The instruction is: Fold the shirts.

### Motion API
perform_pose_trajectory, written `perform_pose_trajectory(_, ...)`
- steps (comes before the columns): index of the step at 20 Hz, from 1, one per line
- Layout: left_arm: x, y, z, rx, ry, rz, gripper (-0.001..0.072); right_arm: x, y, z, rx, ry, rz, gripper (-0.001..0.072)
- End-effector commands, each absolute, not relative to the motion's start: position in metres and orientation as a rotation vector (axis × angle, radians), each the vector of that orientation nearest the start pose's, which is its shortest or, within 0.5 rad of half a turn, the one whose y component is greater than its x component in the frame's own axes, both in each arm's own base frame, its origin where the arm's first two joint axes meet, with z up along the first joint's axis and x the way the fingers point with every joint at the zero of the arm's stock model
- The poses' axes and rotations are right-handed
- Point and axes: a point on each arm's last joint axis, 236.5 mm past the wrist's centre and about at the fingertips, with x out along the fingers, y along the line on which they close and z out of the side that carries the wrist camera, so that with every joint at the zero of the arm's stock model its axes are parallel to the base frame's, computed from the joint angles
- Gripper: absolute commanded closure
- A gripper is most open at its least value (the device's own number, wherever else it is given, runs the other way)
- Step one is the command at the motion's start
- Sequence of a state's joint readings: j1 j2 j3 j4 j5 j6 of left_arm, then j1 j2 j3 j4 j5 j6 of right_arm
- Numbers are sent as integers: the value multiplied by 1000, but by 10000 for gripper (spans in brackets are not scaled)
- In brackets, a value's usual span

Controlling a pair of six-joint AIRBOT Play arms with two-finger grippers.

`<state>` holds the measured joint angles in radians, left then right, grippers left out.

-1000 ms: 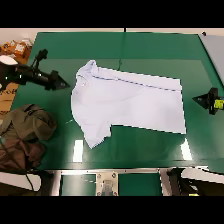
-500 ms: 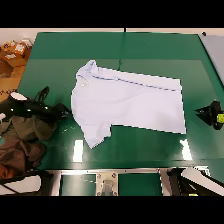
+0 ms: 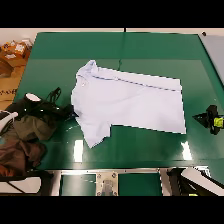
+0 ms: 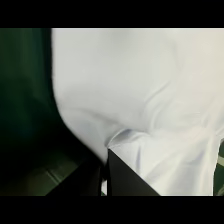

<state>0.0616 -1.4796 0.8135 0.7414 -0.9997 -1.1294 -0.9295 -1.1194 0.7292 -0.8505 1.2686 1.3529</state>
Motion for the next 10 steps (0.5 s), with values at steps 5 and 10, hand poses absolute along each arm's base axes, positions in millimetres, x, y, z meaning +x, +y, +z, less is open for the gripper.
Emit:
perform_pose_trajectory(5,328,-133,-83,-555,1466,-531,682,193,-100,-40,1156,1174,-547,459)
perform_pose_trajectory(10,331,-133,-83,-557,1456,-525,682,218,-85,-77,1340,1037,-524,300)
